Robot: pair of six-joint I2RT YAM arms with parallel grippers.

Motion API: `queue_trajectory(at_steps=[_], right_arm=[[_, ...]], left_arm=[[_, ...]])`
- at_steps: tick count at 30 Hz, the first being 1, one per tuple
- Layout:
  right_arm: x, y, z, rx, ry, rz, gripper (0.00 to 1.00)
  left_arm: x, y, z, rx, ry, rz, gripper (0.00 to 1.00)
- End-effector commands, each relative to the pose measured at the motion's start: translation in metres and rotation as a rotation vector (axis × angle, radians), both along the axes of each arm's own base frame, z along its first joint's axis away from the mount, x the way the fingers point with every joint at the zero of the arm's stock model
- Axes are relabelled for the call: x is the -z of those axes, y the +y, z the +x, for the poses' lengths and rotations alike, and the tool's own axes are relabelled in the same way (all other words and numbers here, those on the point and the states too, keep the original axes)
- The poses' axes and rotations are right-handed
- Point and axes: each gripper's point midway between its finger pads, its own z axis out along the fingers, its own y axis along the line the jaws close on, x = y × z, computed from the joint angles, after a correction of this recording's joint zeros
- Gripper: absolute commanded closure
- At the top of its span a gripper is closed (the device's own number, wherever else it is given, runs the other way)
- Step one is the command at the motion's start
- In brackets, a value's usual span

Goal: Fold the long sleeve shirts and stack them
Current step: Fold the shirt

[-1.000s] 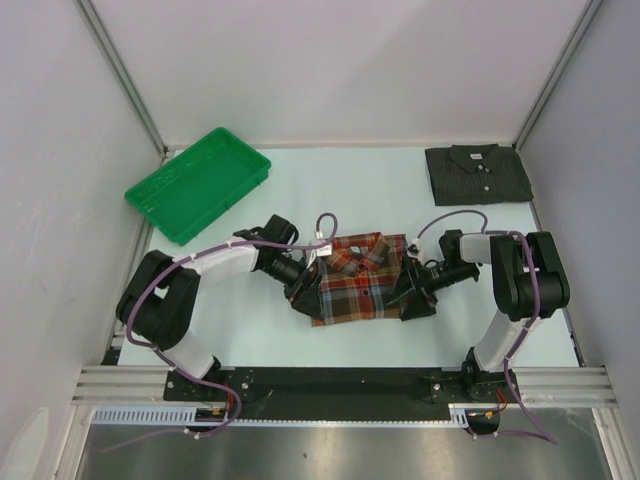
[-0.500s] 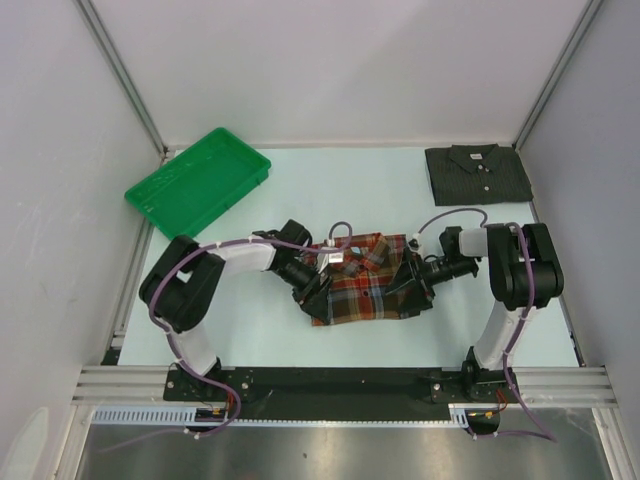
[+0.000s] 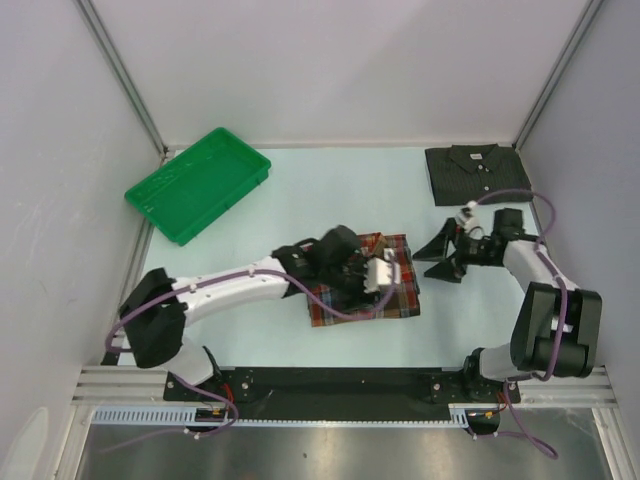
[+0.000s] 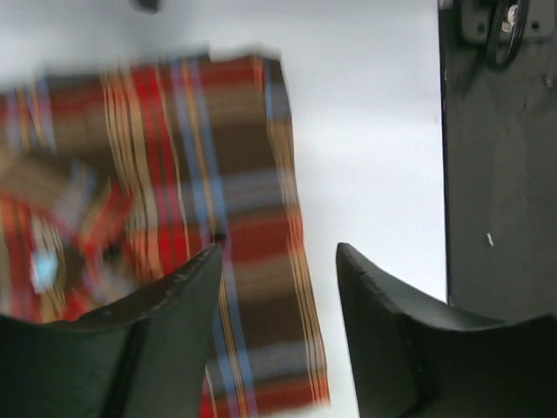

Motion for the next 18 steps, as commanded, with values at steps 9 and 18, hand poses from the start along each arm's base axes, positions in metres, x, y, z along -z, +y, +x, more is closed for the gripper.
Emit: queue_trajectory(at_steps=[9, 18], right_arm=[[0.047, -0.063, 0.004, 0.366, 0.227, -0.125, 0.00], [0.062, -0.065, -0.002, 0.398, 0.273, -0.141, 0.00]], left_arm=[[0.044, -0.119, 0.004, 0.152, -0.424, 0.064, 0.44], [0.093, -0.127, 0.000, 0.195, -0.415, 0.158, 0.59]])
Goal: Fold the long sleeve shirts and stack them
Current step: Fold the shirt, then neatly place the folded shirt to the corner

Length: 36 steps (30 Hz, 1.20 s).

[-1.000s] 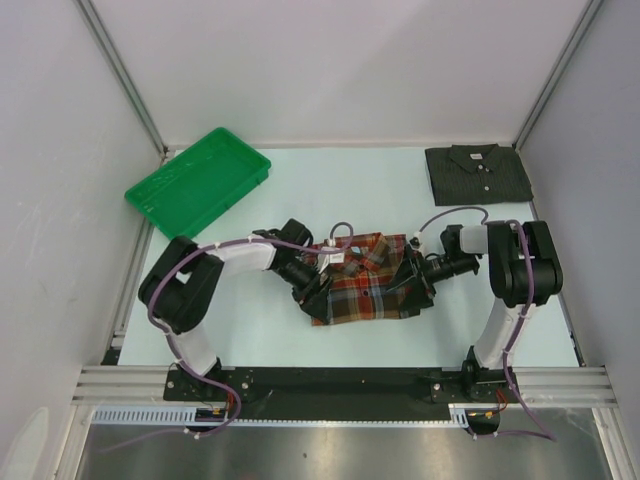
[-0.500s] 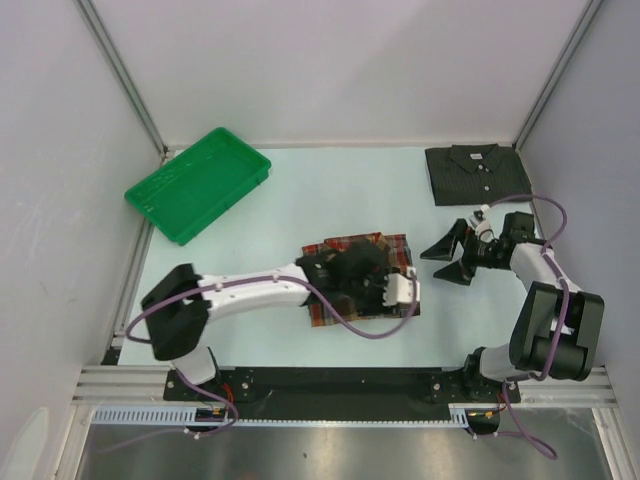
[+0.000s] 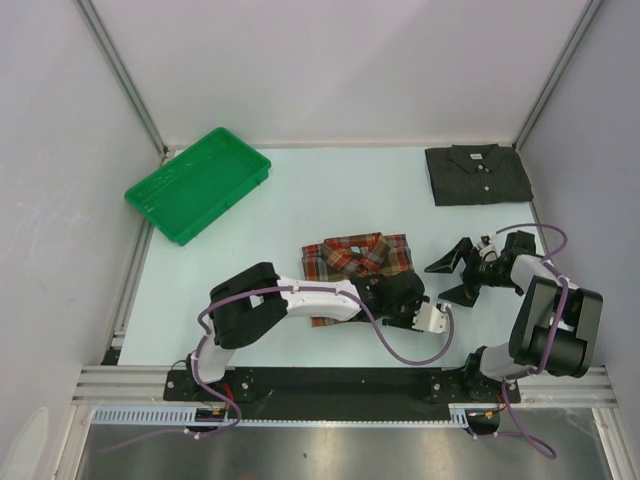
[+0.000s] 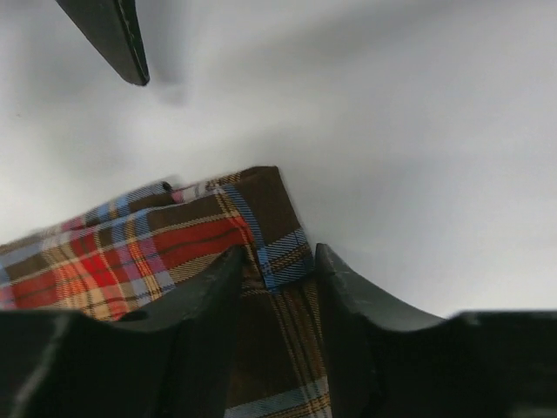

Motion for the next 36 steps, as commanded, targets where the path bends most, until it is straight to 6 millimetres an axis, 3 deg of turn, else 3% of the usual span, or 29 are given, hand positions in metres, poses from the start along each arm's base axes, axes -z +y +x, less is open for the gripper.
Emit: queue_trajectory(at_steps=[1, 3, 5, 8, 10, 22, 28, 34, 36], right_arm=[[0.007, -0.002, 0.002, 0.026, 0.026, -0.006, 0.00], [0.010, 0.002, 0.000, 0.018, 0.042, 0.008, 0.00], [0.013, 0.006, -0.001, -0.003, 0.049, 0.012, 0.00], [0.017, 0.015, -0.001, -0.041, 0.039, 0.024, 0.00], [0.019, 0.020, 0.001, -0.061, 0.023, 0.031, 0.00], [0.028, 0.054, 0.017, -0.099, -0.010, 0.133, 0.00], [0.032, 0.065, 0.045, -0.064, -0.056, 0.182, 0.02], [0.042, 0.075, 0.065, -0.015, -0.082, 0.177, 0.13], [0.039, 0.079, 0.072, 0.006, -0.095, 0.178, 0.24]], left_arm=[[-0.004, -0.006, 0.004, 0.018, -0.029, -0.017, 0.62], [-0.001, 0.000, -0.001, 0.032, 0.034, -0.023, 0.73], [-0.010, 0.001, -0.005, 0.024, 0.113, -0.061, 0.86], [-0.031, 0.006, 0.013, -0.039, 0.184, -0.124, 0.93], [-0.047, 0.005, 0.012, -0.028, 0.226, -0.164, 0.97], [-0.078, 0.009, 0.010, -0.006, 0.256, -0.224, 0.99], [-0.085, 0.010, 0.009, 0.002, 0.264, -0.229, 0.99], [-0.088, 0.009, 0.012, -0.014, 0.272, -0.237, 0.99], [-0.087, 0.011, 0.016, -0.025, 0.276, -0.236, 0.98]])
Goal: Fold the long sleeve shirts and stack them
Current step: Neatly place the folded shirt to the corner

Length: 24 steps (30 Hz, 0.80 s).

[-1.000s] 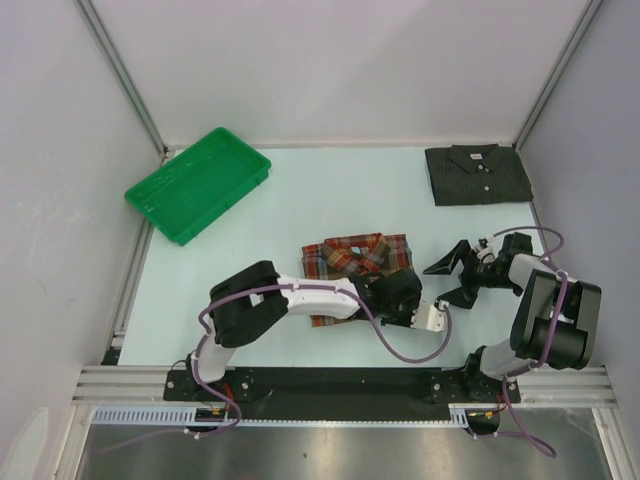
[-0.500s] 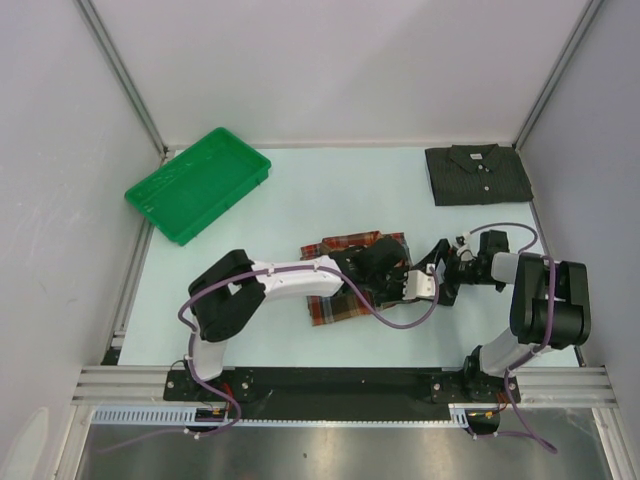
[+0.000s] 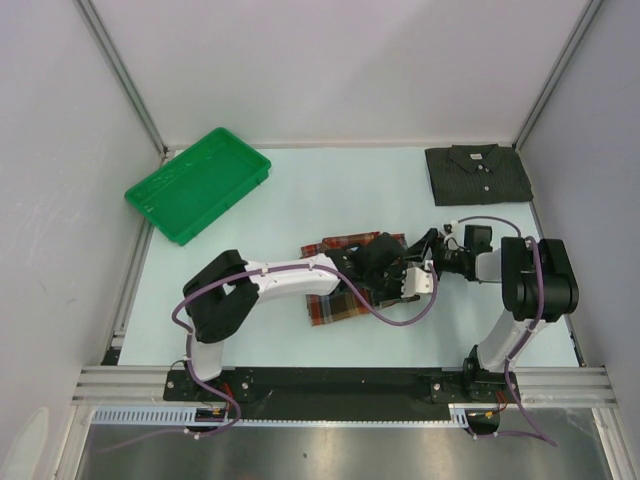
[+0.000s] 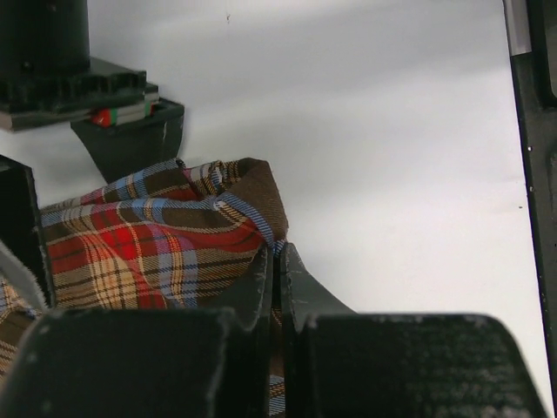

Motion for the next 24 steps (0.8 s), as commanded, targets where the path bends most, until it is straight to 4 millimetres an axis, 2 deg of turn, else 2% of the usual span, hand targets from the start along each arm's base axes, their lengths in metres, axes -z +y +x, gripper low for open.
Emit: queue_trajectory(at_steps=[1, 2, 3, 4, 5, 6, 7, 8, 9, 10, 11, 12, 13, 14, 15, 16, 17, 18, 20, 21, 22, 23, 24], right_arm=[[0.015, 0.001, 0.021, 0.119, 0.009, -0.048, 0.29], [0.011, 0.002, 0.024, 0.126, -0.004, -0.054, 0.42], [0.010, 0.003, 0.026, 0.128, -0.012, -0.064, 0.48], [0.008, 0.003, 0.032, 0.144, -0.032, -0.083, 0.57], [0.003, 0.003, 0.036, 0.148, -0.056, -0.097, 0.78], [-0.001, 0.010, 0.035, 0.122, -0.077, -0.123, 0.87], [-0.012, 0.008, 0.053, 0.137, -0.132, -0.149, 1.00], [-0.012, 0.006, 0.056, 0.119, -0.139, -0.186, 1.00], [-0.019, 0.006, 0.066, 0.111, -0.161, -0.206, 1.00], [-0.039, 0.002, 0.091, 0.123, -0.226, -0.232, 1.00], [-0.041, -0.002, 0.097, 0.110, -0.219, -0.266, 1.00], [-0.037, -0.008, 0.108, 0.089, -0.259, -0.332, 1.00], [-0.040, -0.012, 0.117, 0.071, -0.292, -0.373, 1.00], [-0.059, -0.014, 0.135, 0.043, -0.326, -0.405, 1.00], [-0.047, -0.021, 0.143, -0.018, -0.362, -0.483, 1.00], [-0.050, -0.024, 0.154, -0.041, -0.382, -0.515, 1.00], [-0.064, -0.029, 0.167, -0.056, -0.395, -0.547, 1.00], [-0.053, -0.035, 0.178, -0.075, -0.387, -0.586, 1.00], [-0.051, -0.046, 0.185, -0.141, -0.403, -0.661, 1.00], [-0.072, -0.050, 0.208, -0.129, -0.470, -0.702, 1.00], [-0.065, -0.068, 0.217, -0.138, -0.476, -0.744, 1.00], [-0.069, -0.079, 0.223, -0.135, -0.472, -0.771, 1.00], [-0.090, -0.089, 0.242, -0.106, -0.531, -0.815, 1.00]], left_arm=[[-0.037, -0.005, 0.003, -0.001, 0.008, -0.087, 0.98], [-0.038, -0.004, 0.006, -0.010, 0.011, -0.090, 0.98], [-0.038, -0.003, 0.008, -0.018, 0.018, -0.089, 0.97], [-0.038, -0.002, 0.010, -0.031, 0.031, -0.091, 0.92], [-0.042, 0.000, 0.017, -0.049, 0.035, -0.098, 0.87], [-0.044, 0.003, 0.018, -0.062, 0.048, -0.092, 0.81], [-0.048, 0.006, 0.019, -0.070, 0.071, -0.094, 0.69], [-0.049, 0.016, 0.024, -0.087, 0.097, -0.074, 0.62], [-0.058, 0.022, 0.024, -0.091, 0.115, -0.082, 0.51], [-0.062, 0.028, 0.023, -0.099, 0.153, -0.079, 0.46], [-0.061, 0.043, 0.028, -0.125, 0.187, -0.052, 0.43], [-0.068, 0.051, 0.028, -0.131, 0.197, -0.054, 0.34], [-0.067, 0.060, 0.028, -0.139, 0.210, -0.040, 0.20], [-0.064, 0.074, 0.031, -0.162, 0.225, -0.012, 0.14], [-0.067, 0.081, 0.032, -0.169, 0.222, -0.007, 0.01], [-0.063, 0.091, 0.036, -0.189, 0.224, 0.011, 0.00], [-0.059, 0.099, 0.036, -0.205, 0.232, 0.038, 0.01], [-0.059, 0.104, 0.038, -0.220, 0.238, 0.044, 0.01], [-0.056, 0.117, 0.043, -0.259, 0.254, 0.059, 0.01], [-0.056, 0.120, 0.045, -0.277, 0.255, 0.063, 0.01], [-0.054, 0.126, 0.047, -0.299, 0.259, 0.067, 0.01], [-0.054, 0.128, 0.050, -0.310, 0.254, 0.065, 0.01], [-0.052, 0.130, 0.051, -0.322, 0.257, 0.069, 0.00]])
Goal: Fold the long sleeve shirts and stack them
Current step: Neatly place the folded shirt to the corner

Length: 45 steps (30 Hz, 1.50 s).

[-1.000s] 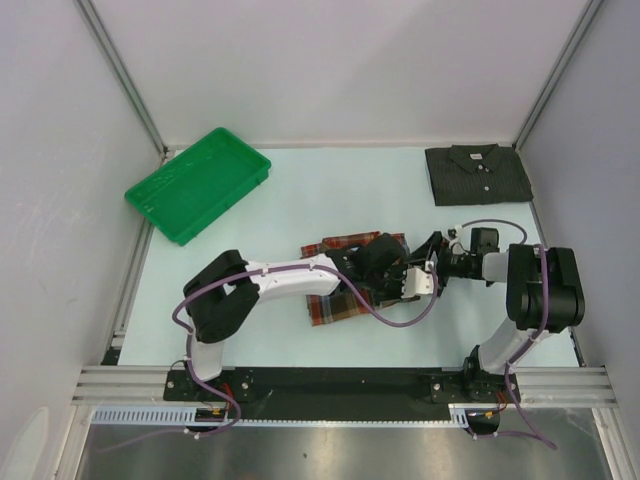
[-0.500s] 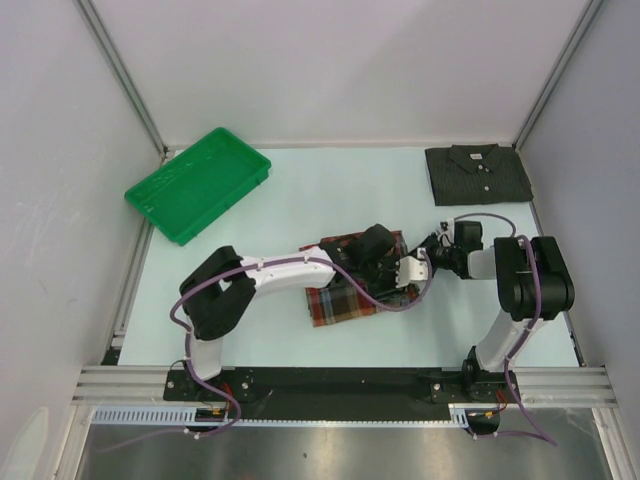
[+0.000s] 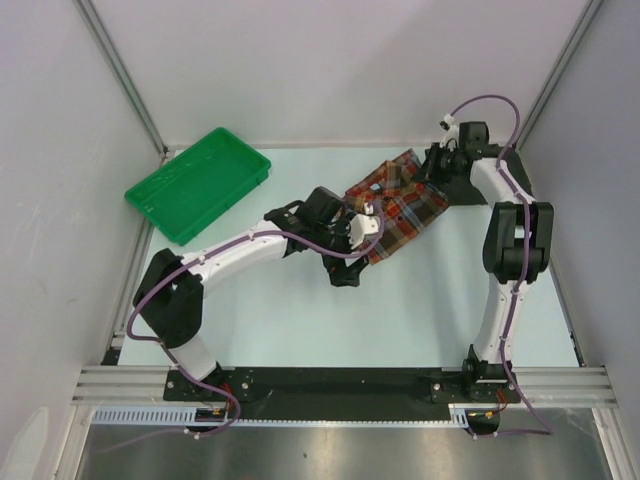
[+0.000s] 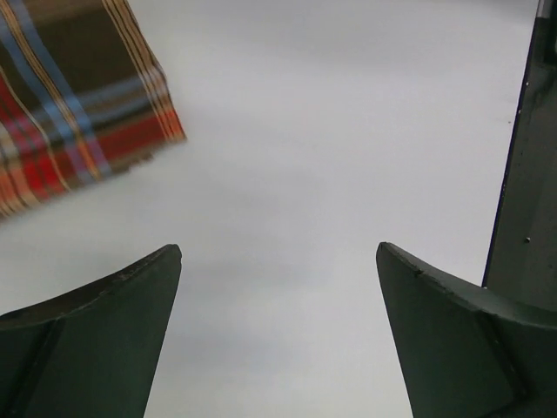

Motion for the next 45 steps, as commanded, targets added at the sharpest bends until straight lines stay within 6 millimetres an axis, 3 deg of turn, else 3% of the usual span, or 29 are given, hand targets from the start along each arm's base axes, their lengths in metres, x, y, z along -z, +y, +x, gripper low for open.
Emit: queue_trajectory(at_steps=[1, 2, 3, 6, 7, 17, 25, 31, 35, 45], right_arm=[[-0.007, -0.058, 0.030, -0.009, -0.051, -0.246, 1.00], [-0.013, -0.067, 0.035, 0.011, -0.051, -0.256, 1.00], [-0.043, -0.076, 0.054, 0.022, -0.138, -0.294, 1.00], [-0.058, -0.091, 0.070, 0.037, -0.175, -0.329, 1.00], [-0.082, -0.094, 0.079, 0.046, -0.237, -0.346, 1.00], [-0.139, -0.089, 0.078, 0.085, -0.357, -0.486, 1.00], [-0.186, -0.088, 0.070, 0.162, -0.428, -0.450, 1.00], [-0.205, -0.085, 0.064, 0.198, -0.445, -0.406, 1.00], [-0.207, -0.083, 0.061, 0.213, -0.431, -0.380, 1.00], [-0.228, -0.094, 0.055, 0.255, -0.449, -0.353, 1.00]], left_arm=[[0.002, 0.021, -0.006, -0.050, 0.035, 0.025, 0.01], [0.004, 0.023, -0.004, -0.062, 0.033, 0.030, 0.01], [0.005, 0.025, -0.003, -0.070, 0.031, 0.033, 0.01], [0.012, 0.032, -0.001, -0.095, 0.032, 0.055, 0.01], [0.015, 0.035, 0.001, -0.104, 0.032, 0.062, 0.01], [0.022, 0.045, 0.022, -0.129, 0.010, 0.085, 0.01], [0.023, 0.046, 0.034, -0.129, -0.011, 0.084, 0.01], [0.023, 0.050, 0.035, -0.127, -0.019, 0.089, 0.01], [0.026, 0.054, 0.036, -0.123, -0.026, 0.096, 0.00], [0.032, 0.057, 0.040, -0.122, -0.018, 0.100, 0.01]])
